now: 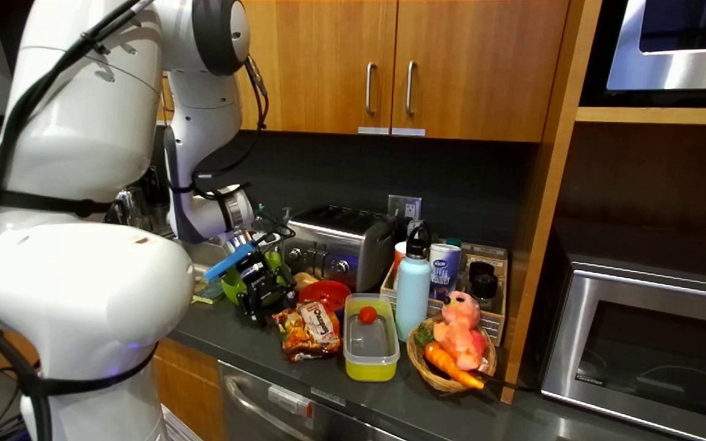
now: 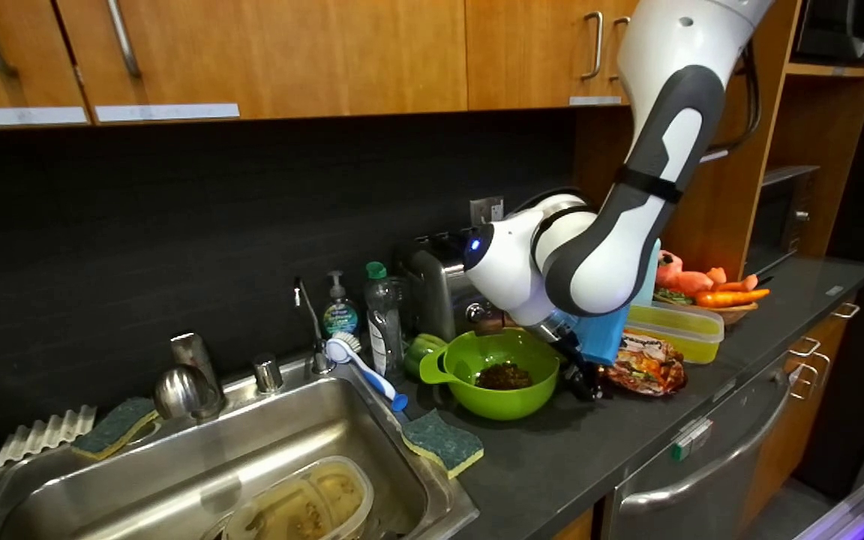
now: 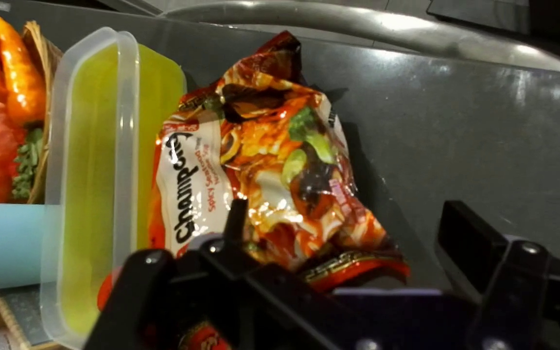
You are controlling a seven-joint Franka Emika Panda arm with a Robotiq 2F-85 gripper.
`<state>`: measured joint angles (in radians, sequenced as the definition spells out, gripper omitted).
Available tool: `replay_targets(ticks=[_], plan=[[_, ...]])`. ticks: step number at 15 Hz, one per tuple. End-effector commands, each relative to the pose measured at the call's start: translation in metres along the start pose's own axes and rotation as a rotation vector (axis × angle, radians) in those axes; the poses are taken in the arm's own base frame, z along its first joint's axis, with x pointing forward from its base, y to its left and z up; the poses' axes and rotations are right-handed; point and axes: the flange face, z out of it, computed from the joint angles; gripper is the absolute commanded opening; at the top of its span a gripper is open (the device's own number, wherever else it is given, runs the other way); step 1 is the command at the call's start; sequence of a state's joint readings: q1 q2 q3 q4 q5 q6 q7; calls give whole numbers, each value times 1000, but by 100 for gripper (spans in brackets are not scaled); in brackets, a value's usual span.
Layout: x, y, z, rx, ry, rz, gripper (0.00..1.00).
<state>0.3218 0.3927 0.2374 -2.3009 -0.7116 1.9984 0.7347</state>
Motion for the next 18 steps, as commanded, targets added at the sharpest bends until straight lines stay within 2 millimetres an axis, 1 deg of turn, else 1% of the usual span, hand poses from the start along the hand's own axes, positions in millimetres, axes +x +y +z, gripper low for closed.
replay_targets(ticks=[1,3,9,11,13,15,16,18], plan=[[0,-1,3,-14,-29,-2,100],[-2,0,10,-29,-49,2,100],[-5,14,41,-89,-124,29,100],[-5,17,47,-105,-141,33,100],[-4,19,52,-111,-150,36,74],[-4,19,53,-113,-157,37,61],[-5,19,53,-113,-159,38,51],[-5,18,53,-113,-161,40,36]])
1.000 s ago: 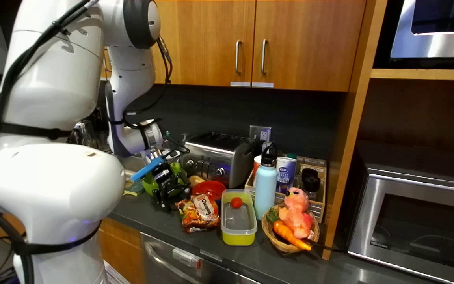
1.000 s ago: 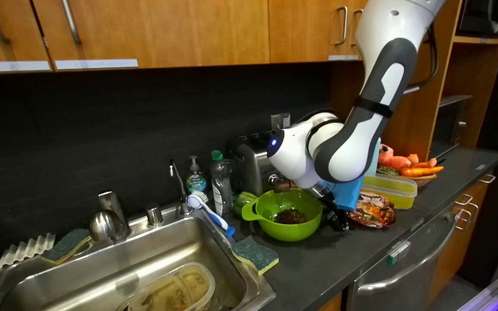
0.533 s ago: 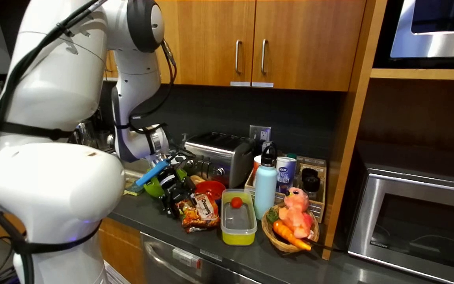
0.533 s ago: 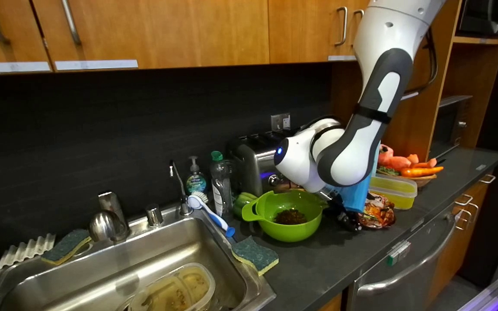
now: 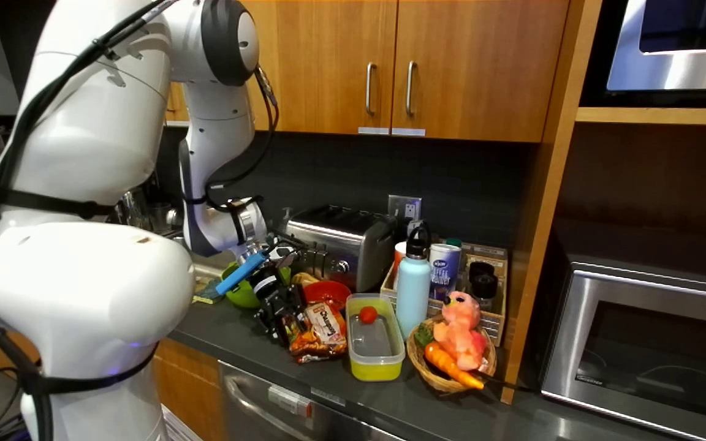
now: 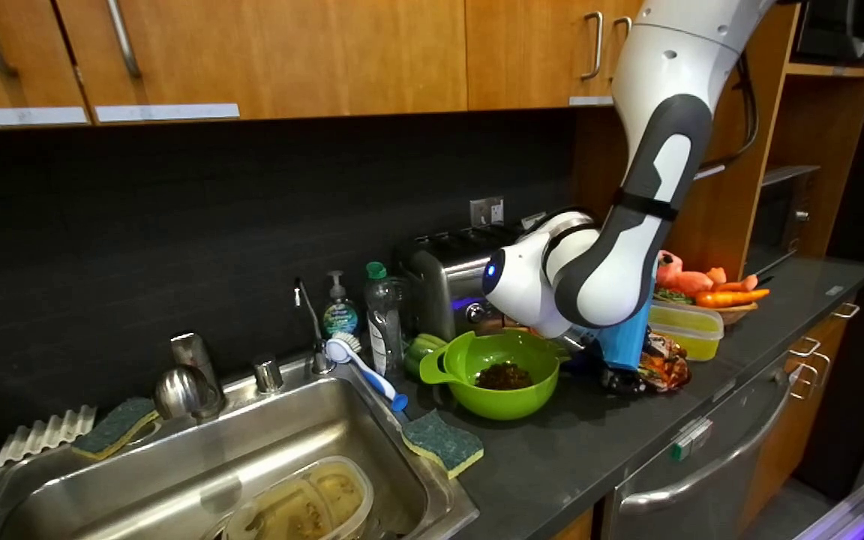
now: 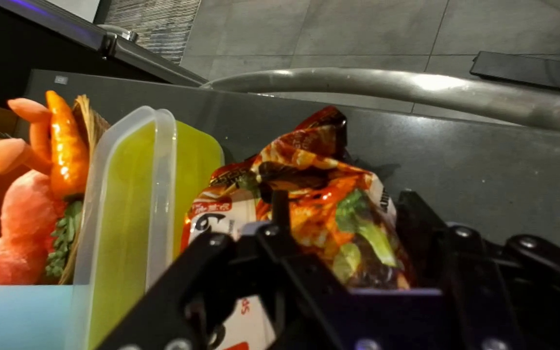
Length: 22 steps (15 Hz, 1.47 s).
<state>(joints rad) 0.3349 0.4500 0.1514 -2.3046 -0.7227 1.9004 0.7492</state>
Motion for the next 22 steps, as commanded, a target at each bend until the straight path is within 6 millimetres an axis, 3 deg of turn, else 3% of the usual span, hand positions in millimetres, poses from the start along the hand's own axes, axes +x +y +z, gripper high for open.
replay_targets(ticks=[1,4,7,12,22], plan=[[0,0,1,-23,-3,13,28],[0,0,0,-25,-3,13,9],[0,-1,-5,-25,6,11,5],[-6,-3,-24,-16,44,5,6],[-33,2,-84,33,166,28,6]])
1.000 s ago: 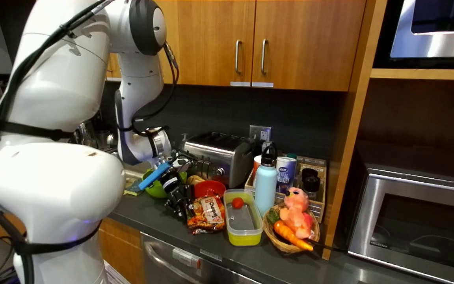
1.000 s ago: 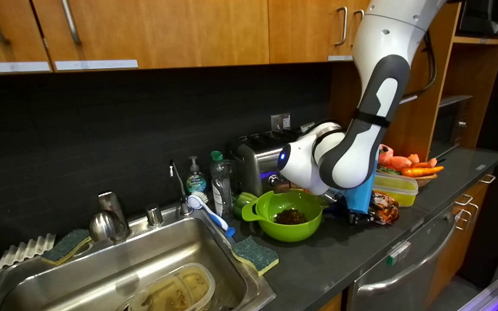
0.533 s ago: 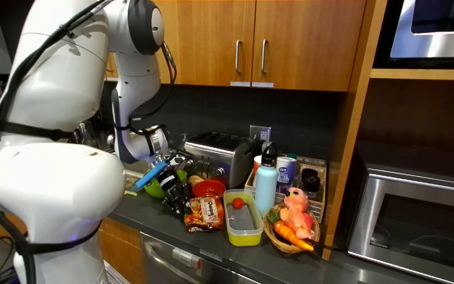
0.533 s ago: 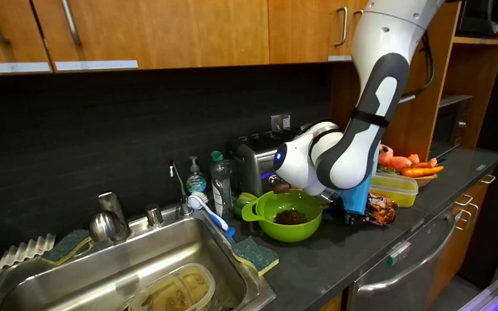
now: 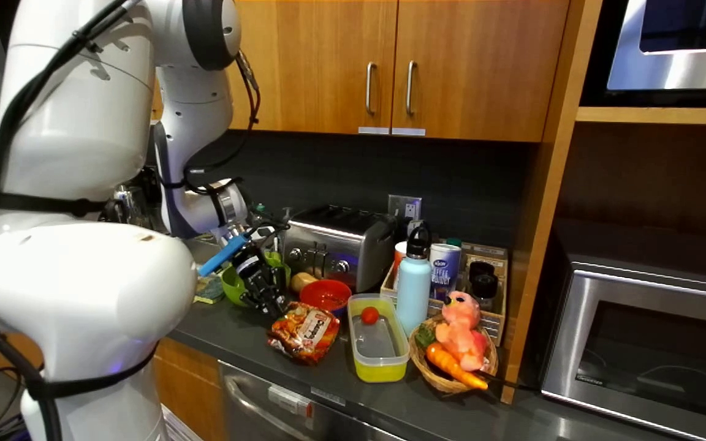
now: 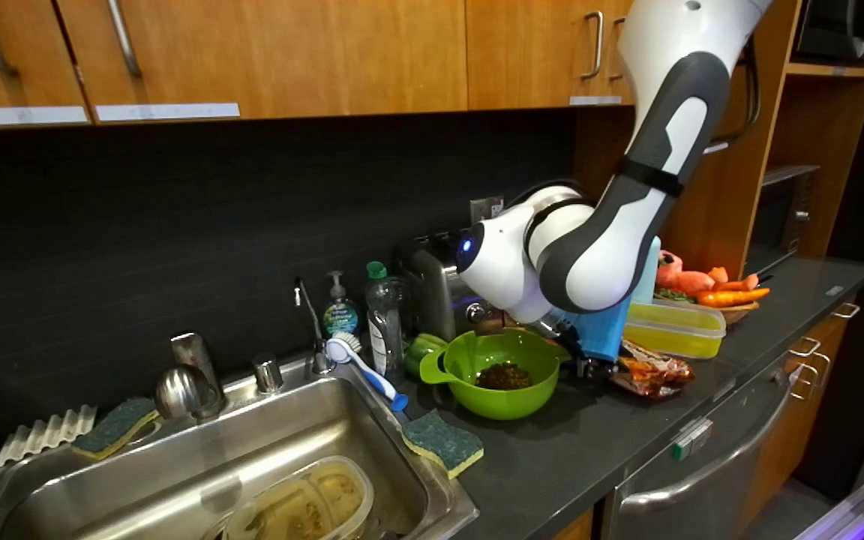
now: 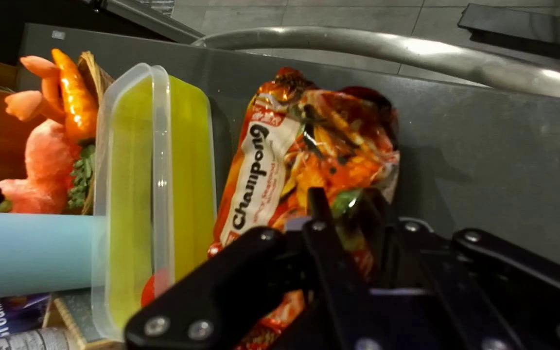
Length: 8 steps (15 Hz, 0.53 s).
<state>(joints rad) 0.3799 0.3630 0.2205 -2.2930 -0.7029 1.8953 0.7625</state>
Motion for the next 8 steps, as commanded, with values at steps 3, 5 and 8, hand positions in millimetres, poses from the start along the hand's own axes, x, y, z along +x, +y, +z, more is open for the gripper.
replay_targets(ticks=[3,5,8], plan=[[-19,19,-34,33,67,44,6],[-21,22,-37,33,71,45,21],[-21,22,-32,38,57,47,49]])
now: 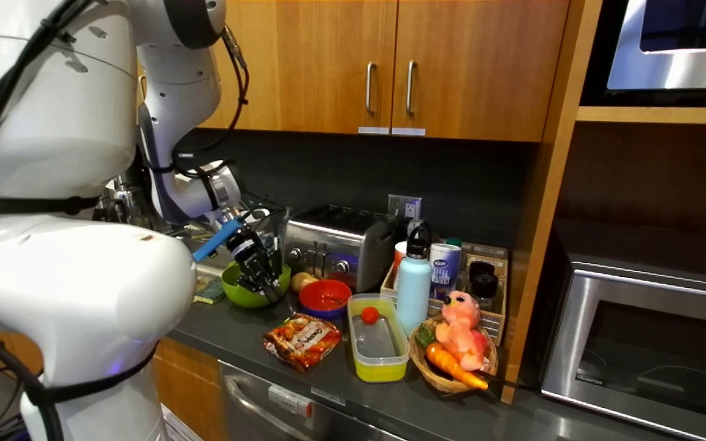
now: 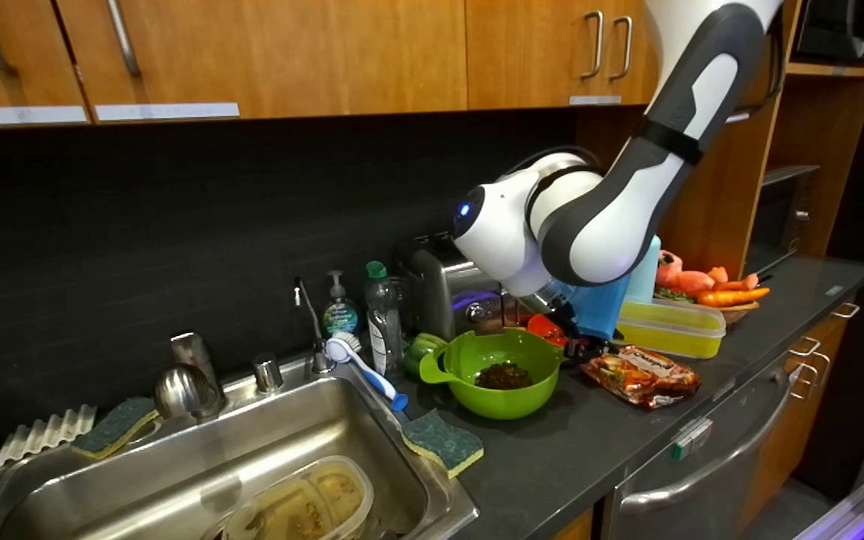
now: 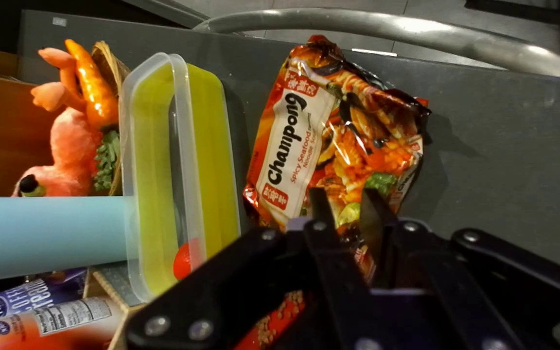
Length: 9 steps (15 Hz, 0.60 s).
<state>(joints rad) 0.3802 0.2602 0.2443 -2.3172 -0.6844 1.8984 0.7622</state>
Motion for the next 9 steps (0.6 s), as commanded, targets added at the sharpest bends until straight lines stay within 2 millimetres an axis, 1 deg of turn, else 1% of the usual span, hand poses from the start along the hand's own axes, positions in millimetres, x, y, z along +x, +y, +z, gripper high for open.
replay_targets(ticks=[1,4,7,8,9], plan=[[-7,3,7,21,-17,6,53],[-6,5,28,26,-66,9,72],[-11,9,50,37,-121,23,94],[-13,11,56,43,-140,29,98],[-15,12,64,52,-157,35,100]])
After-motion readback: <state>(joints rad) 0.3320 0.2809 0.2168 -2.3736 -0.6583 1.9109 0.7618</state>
